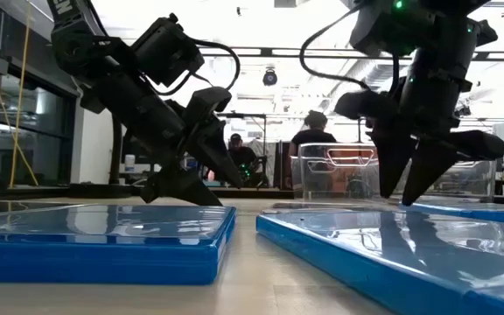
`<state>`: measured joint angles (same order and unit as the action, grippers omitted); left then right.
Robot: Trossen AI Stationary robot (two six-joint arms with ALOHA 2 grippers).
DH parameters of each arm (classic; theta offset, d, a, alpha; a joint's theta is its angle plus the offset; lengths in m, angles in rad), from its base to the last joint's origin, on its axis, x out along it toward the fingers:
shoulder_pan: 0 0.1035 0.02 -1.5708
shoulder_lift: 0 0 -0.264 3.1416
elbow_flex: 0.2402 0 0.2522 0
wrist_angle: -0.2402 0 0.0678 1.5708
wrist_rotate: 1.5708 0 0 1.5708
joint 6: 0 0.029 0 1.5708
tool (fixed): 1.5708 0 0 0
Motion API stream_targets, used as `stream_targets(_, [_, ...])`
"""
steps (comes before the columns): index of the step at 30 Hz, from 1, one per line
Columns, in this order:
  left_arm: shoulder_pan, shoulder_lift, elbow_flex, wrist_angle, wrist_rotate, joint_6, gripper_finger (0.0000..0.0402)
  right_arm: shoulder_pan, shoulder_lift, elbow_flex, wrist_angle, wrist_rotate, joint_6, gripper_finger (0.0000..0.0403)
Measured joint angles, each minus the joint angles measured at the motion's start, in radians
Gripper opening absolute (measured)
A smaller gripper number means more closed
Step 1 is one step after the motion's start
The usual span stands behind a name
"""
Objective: Pick & place jewel cases by type
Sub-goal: Put the right black CD case into the right transparent bin
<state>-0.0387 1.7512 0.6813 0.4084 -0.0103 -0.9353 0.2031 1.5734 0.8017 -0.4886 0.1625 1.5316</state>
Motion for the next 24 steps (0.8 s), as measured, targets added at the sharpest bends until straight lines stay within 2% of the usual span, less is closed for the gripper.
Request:
stream_targets(7, [0.0,0.0,0.0,0.019,0.049,-0.051,0.0236,0.0,0.032,0.0,0.025,0.004,0.005,0.0131])
stream_targets(17, [-0.001,0.0,0.0,0.023,0.088,-0.287,0.0236,0.0,0.035,0.001,0.019,0.05,0.035,0.0131])
stream_targets(24, [-0.001,0.012,0.0,0.018,0.106,-0.345,0.0236,0.001,0.062,0.004,0.025,0.054,0.063,0.0131])
